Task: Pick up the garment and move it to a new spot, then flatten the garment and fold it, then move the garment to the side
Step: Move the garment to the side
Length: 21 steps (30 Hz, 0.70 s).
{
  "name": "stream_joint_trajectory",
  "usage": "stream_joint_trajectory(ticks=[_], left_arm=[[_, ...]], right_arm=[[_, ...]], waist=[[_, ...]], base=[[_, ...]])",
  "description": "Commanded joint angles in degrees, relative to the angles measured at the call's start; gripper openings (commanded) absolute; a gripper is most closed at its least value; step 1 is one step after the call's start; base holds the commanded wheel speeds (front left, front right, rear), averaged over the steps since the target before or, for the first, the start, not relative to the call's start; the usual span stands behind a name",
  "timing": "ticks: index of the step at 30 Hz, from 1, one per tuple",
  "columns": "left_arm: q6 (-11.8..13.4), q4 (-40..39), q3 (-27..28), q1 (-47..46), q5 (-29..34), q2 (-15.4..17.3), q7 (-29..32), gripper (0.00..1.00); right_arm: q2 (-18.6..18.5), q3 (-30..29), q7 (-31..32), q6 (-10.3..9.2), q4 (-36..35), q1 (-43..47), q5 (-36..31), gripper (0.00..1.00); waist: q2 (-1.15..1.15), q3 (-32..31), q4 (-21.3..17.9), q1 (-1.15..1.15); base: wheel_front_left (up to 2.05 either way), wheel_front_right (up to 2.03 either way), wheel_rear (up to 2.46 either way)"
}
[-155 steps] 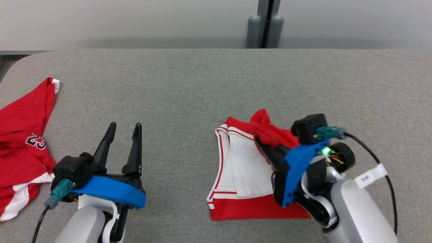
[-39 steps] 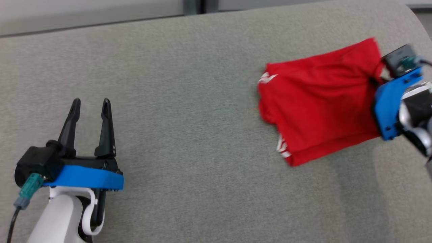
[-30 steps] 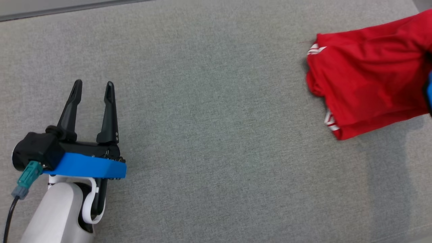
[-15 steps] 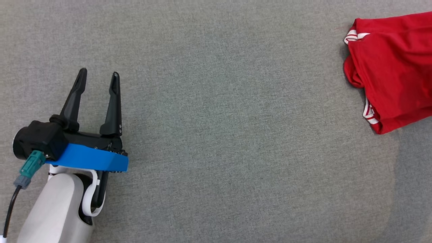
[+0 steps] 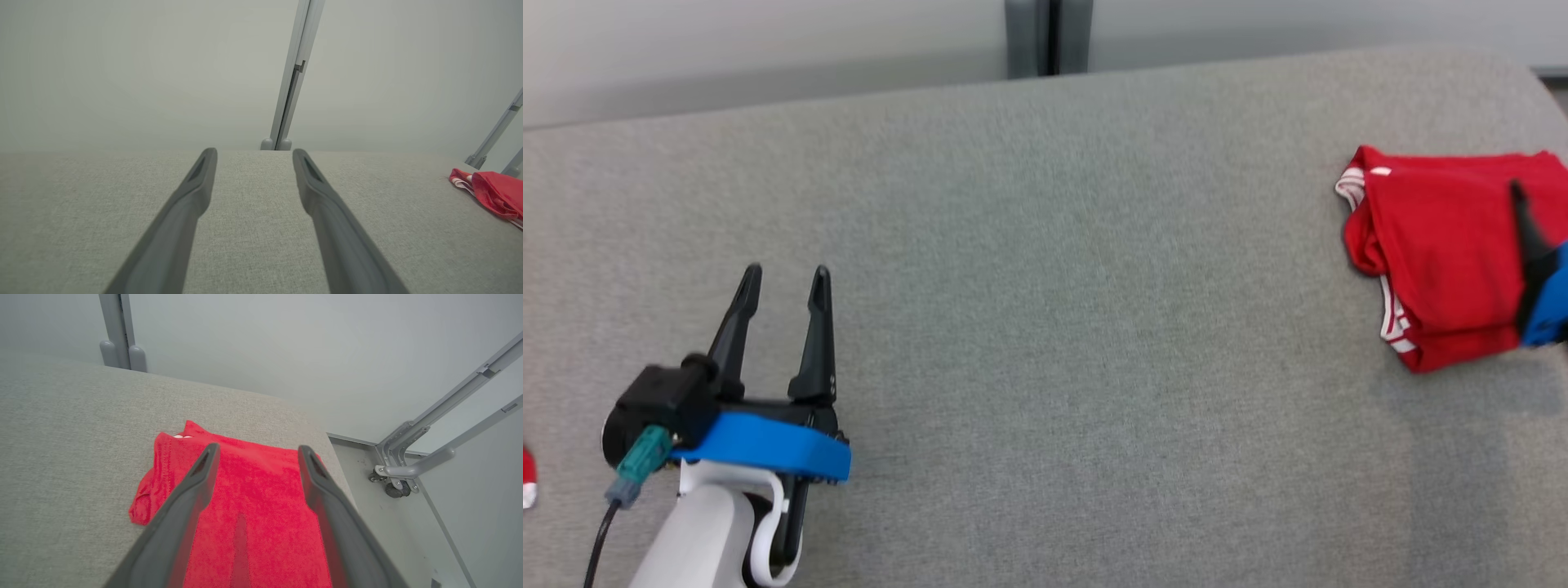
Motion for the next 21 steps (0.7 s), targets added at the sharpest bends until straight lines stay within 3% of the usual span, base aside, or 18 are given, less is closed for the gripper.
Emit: stream_joint_trajectory(ticks=[1, 8, 13, 21], left_arm=[[0.3, 0.5, 0.7, 1.5, -0.4, -0.3, -0.4, 1.00], [0.3, 2.4, 2.2, 6.2, -0.9, -1.1, -0.9, 1.00], [0.5, 3.5, 2.5, 8.3, -0.5, -1.8, -0.9, 1.00], [-0.3, 4.1, 4.0, 10.7, 0.5, -2.5, -0.9, 1.00]], right_arm=[[2.2, 0.6, -1.6, 0.03, -2.1, 3.0, 1.2, 1.00], [9.6, 1.6, -6.9, 0.03, -15.5, 16.9, 6.4, 1.00], [14.5, 0.4, -8.9, 0.02, -23.9, 25.4, 6.4, 1.00], [20.6, -3.3, -9.1, 0.03, -30.0, 33.4, 5.0, 1.00]], waist=[[0.00, -2.2, -0.5, 0.01], [0.00, -7.3, 2.1, 0.01], [0.00, -9.3, 3.9, 0.01], [0.00, -10.9, 5.8, 0.01]], base=[[0.00, 0.00, 0.00], [0.00, 0.00, 0.00], [0.00, 0.00, 0.00], [0.00, 0.00, 0.00]])
